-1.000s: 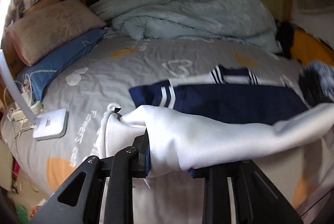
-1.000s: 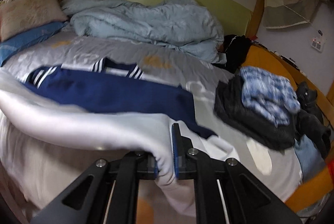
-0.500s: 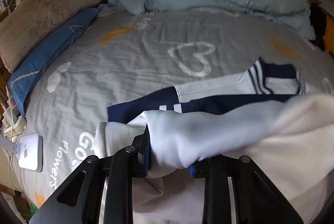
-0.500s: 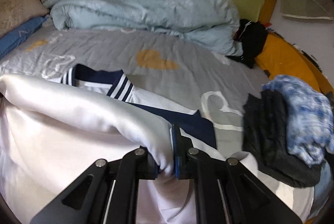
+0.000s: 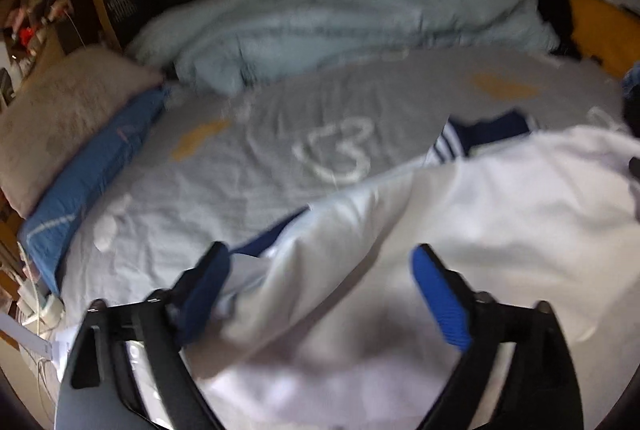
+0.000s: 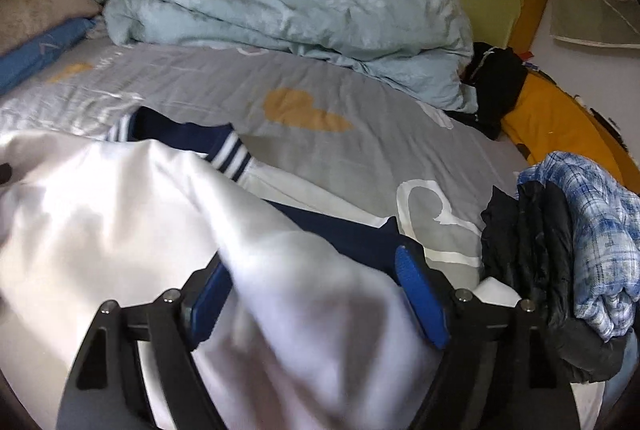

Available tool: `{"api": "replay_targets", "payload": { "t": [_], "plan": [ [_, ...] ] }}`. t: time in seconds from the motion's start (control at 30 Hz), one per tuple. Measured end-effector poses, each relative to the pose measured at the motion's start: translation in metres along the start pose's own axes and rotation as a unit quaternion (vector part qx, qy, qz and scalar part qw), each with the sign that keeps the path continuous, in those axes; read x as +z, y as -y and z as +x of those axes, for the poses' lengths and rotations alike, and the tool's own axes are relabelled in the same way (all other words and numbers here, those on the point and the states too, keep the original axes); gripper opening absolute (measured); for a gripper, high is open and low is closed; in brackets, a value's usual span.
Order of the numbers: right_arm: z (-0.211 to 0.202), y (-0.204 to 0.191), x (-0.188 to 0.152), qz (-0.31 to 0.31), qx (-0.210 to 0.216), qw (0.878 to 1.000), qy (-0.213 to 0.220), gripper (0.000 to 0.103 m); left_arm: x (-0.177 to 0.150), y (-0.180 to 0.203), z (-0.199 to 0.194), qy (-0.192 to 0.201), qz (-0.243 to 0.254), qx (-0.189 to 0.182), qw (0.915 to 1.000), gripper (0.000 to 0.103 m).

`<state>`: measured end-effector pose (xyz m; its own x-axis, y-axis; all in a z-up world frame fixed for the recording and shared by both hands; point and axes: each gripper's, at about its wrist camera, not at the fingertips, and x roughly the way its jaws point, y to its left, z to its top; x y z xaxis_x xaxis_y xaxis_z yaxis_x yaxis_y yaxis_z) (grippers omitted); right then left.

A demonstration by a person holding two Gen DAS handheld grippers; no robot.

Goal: Fold large clothes

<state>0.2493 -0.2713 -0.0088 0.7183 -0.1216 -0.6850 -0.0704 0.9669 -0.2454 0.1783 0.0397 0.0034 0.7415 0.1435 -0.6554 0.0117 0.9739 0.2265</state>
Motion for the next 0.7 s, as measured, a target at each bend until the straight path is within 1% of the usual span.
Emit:
{"api": "replay_targets", "payload": {
  "t": [0.03, 0.13, 0.17, 0.23, 0.27, 0.3, 0.33, 0.37, 0.43, 0.47, 0.5, 0.53, 0.57, 0.6, 0.67, 0.7],
  "plan": [
    [-0.009, 0.002, -0.001, -0.001, 0.0, 1.0, 0.009, 0.091, -0.001, -0.005, -0.012, 0.019, -0.004, 0.002, 0.9998, 0.101],
    [-0.038, 0.017, -0.005, 0.013, -0.017, 0.998, 0.052, 0.095, 0.003, -0.024, -0.038, 0.047, -0.022, 0.009, 0.9986, 0.103],
    [-0.045, 0.022, -0.004, 0.02, -0.022, 0.998, 0.059, 0.097, 0.006, -0.031, -0.042, 0.047, -0.03, 0.012, 0.9984, 0.103],
    [-0.057, 0.038, -0.002, 0.04, -0.03, 0.996, 0.068, 0.097, 0.011, -0.049, -0.047, 0.033, -0.051, 0.022, 0.9979, 0.103],
    [-0.061, 0.047, -0.001, 0.053, -0.032, 0.996, 0.067, 0.097, 0.013, -0.062, -0.052, 0.04, -0.07, 0.016, 0.9966, 0.103],
    [-0.065, 0.056, -0.001, 0.068, -0.028, 0.995, 0.062, 0.097, 0.013, -0.073, -0.056, 0.049, -0.085, 0.006, 0.9952, 0.103],
    [-0.068, 0.063, -0.002, 0.082, -0.015, 0.995, 0.058, 0.097, 0.014, -0.082, -0.058, 0.05, -0.096, -0.002, 0.9942, 0.103],
    [-0.072, 0.072, -0.003, 0.101, 0.01, 0.993, 0.057, 0.097, 0.014, -0.09, -0.058, 0.046, -0.102, -0.008, 0.9937, 0.103],
    [-0.078, 0.077, -0.005, 0.112, 0.048, 0.991, 0.063, 0.097, 0.014, -0.098, -0.054, 0.031, -0.098, -0.008, 0.9946, 0.103],
    [-0.081, 0.074, -0.006, 0.103, 0.074, 0.99, 0.064, 0.098, 0.013, -0.101, -0.049, 0.022, -0.097, -0.003, 0.995, 0.103],
    [-0.082, 0.066, -0.006, 0.081, 0.095, 0.99, 0.062, 0.098, 0.012, -0.104, -0.041, 0.005, -0.098, 0.003, 0.9952, 0.103],
    [-0.081, 0.056, -0.005, 0.055, 0.096, 0.992, 0.058, 0.101, 0.009, -0.106, -0.03, -0.022, -0.099, 0.004, 0.9948, 0.103],
    [-0.076, 0.046, -0.005, 0.032, 0.079, 0.995, 0.052, 0.101, 0.006, -0.108, -0.016, -0.054, -0.103, 0.001, 0.9932, 0.103],
    [-0.071, 0.038, -0.006, 0.017, 0.065, 0.997, 0.045, 0.101, 0.002, -0.11, -0.003, -0.075, -0.112, -0.011, 0.9908, 0.103],
    [-0.051, 0.026, -0.009, -0.002, 0.039, 0.999, 0.019, 0.101, -0.006, -0.113, 0.02, -0.098, -0.132, -0.039, 0.9857, 0.103],
    [-0.039, 0.025, -0.012, 0.0, 0.031, 1.0, 0.0, 0.101, -0.008, -0.114, 0.028, -0.106, -0.139, -0.043, 0.9838, 0.102]
  ]
}}
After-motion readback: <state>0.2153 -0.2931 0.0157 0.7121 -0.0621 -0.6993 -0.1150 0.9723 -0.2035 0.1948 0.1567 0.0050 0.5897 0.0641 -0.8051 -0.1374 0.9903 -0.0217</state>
